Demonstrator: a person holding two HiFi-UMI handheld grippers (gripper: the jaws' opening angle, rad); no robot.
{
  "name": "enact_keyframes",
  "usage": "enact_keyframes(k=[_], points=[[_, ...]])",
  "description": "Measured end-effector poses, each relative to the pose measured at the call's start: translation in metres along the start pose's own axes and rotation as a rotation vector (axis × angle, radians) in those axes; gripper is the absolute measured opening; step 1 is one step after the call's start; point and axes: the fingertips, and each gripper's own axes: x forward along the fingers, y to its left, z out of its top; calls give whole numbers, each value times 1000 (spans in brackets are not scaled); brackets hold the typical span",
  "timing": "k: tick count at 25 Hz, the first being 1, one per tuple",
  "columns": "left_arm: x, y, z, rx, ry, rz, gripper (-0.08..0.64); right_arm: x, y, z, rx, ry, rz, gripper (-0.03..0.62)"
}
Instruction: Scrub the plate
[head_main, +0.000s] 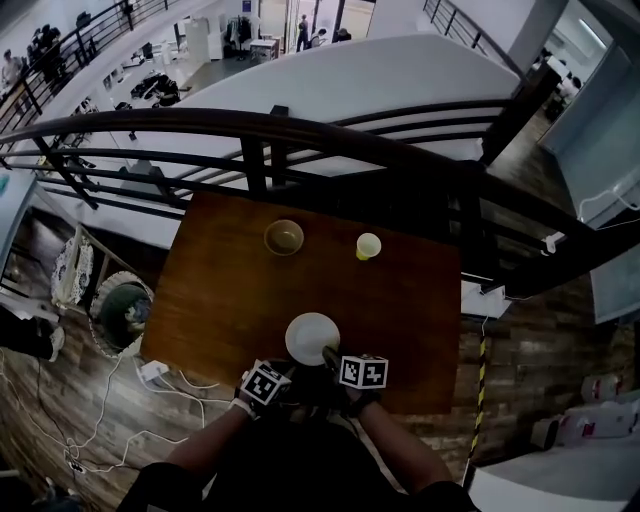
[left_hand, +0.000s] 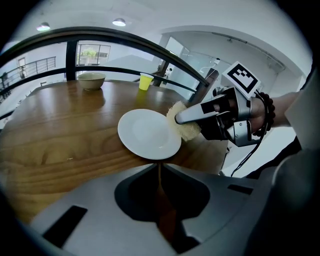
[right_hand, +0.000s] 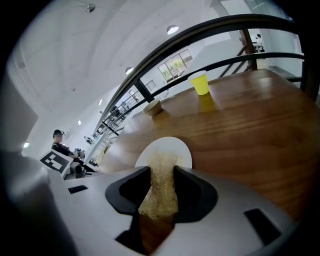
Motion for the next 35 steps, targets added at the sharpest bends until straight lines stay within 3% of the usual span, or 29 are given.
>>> enact_keyframes(k=[5, 10, 13, 17, 24, 35], points=[[-14, 14, -12, -59, -14, 32, 25, 14, 23, 1, -41, 34, 31, 149], [-30, 29, -27, -132, -35, 75, 25, 29, 67, -6, -107, 73, 112, 149], [-35, 43, -18, -140, -72, 114, 25, 42, 88, -6, -150, 96, 167, 149], [-34, 45, -26, -171, -73, 89, 25, 55, 106, -24, -158, 143, 206, 149], [-17, 40, -31, -159, -44, 50, 25, 54, 84, -43, -99, 163, 182, 149], [-2, 23, -4, -75, -25, 12, 25, 25, 38, -36, -16, 103, 111, 149]])
